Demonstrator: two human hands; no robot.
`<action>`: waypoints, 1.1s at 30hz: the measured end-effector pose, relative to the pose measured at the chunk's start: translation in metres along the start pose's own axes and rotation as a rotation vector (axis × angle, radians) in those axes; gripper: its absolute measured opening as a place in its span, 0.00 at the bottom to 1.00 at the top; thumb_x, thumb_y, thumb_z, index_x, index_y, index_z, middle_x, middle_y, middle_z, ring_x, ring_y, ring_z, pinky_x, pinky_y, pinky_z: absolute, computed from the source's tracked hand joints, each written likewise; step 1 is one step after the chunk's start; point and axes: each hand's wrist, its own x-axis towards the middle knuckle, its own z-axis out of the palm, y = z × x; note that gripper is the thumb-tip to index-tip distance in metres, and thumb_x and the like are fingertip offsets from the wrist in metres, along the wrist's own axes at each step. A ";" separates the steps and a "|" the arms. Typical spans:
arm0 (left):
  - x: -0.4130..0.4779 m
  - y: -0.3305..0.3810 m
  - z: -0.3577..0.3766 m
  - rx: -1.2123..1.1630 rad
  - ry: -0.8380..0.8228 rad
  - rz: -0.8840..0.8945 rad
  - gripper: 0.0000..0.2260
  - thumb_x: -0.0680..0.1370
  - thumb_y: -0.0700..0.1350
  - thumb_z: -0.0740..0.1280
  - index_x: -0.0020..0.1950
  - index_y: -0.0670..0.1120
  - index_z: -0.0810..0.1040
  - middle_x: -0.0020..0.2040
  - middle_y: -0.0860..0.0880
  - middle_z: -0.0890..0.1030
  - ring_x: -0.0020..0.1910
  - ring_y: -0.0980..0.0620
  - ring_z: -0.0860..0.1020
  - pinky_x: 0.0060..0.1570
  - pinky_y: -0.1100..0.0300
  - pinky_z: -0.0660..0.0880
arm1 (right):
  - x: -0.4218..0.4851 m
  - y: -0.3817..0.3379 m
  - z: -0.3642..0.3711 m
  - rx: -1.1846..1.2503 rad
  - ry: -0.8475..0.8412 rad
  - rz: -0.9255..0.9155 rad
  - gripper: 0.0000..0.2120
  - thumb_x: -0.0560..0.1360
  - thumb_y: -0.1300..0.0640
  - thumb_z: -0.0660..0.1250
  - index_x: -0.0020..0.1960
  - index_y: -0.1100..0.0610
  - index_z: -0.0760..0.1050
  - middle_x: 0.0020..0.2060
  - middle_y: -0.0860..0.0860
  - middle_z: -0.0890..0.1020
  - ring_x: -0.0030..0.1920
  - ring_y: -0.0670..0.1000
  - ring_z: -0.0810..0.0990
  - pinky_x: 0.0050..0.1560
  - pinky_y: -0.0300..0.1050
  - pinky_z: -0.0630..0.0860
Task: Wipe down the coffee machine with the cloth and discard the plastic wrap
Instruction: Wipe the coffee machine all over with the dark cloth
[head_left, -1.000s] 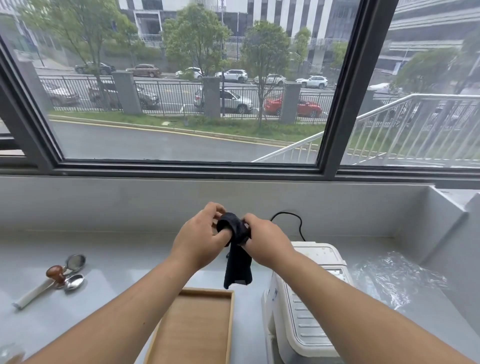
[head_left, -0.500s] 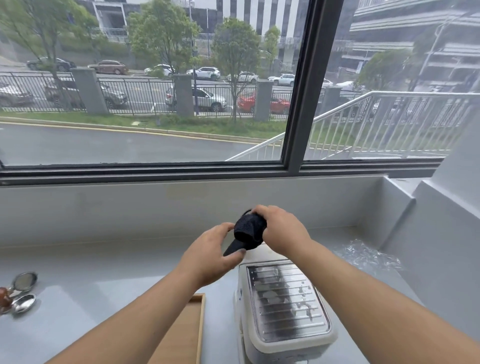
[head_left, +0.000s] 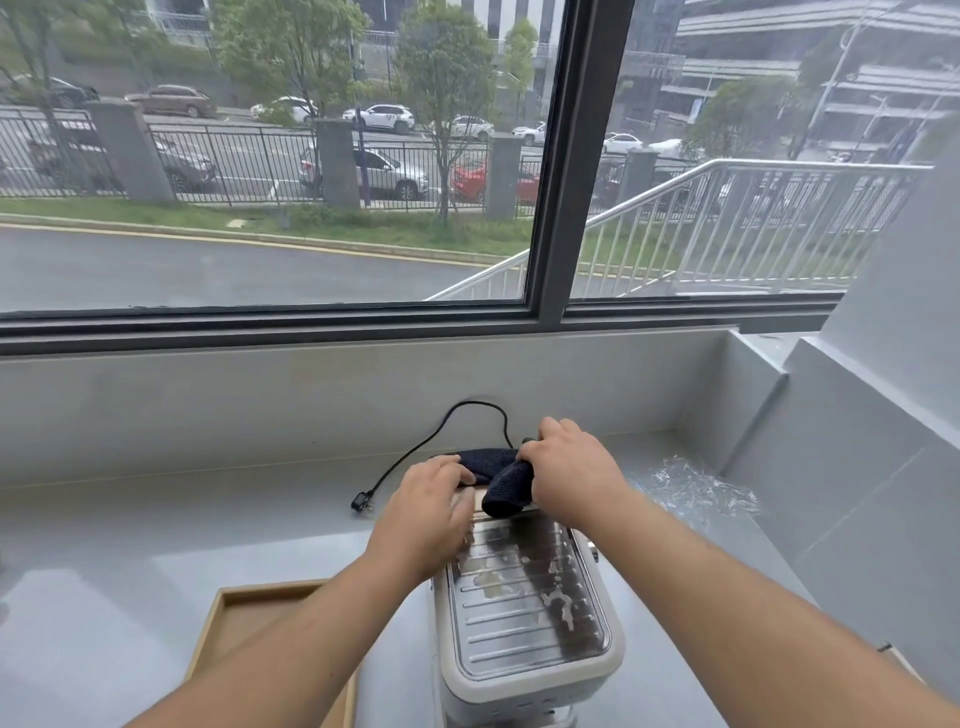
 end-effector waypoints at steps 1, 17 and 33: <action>0.002 0.002 0.001 -0.008 0.035 -0.001 0.11 0.83 0.47 0.62 0.62 0.50 0.81 0.66 0.53 0.79 0.69 0.50 0.70 0.69 0.59 0.64 | -0.001 -0.002 -0.001 -0.009 0.005 -0.006 0.17 0.76 0.54 0.61 0.60 0.52 0.81 0.53 0.54 0.73 0.56 0.58 0.72 0.53 0.52 0.71; 0.013 0.002 0.014 -0.274 0.125 -0.110 0.36 0.79 0.70 0.45 0.78 0.51 0.70 0.79 0.52 0.69 0.80 0.53 0.61 0.78 0.51 0.59 | 0.019 -0.048 0.018 0.434 0.100 0.019 0.06 0.77 0.48 0.63 0.50 0.49 0.69 0.49 0.51 0.80 0.53 0.57 0.76 0.46 0.51 0.72; 0.036 0.004 -0.006 -0.917 -0.154 -0.414 0.37 0.71 0.76 0.61 0.67 0.50 0.78 0.61 0.48 0.85 0.58 0.55 0.83 0.60 0.59 0.77 | 0.007 -0.065 0.025 0.430 0.130 -0.131 0.15 0.74 0.46 0.60 0.57 0.51 0.75 0.41 0.50 0.82 0.48 0.57 0.78 0.45 0.54 0.77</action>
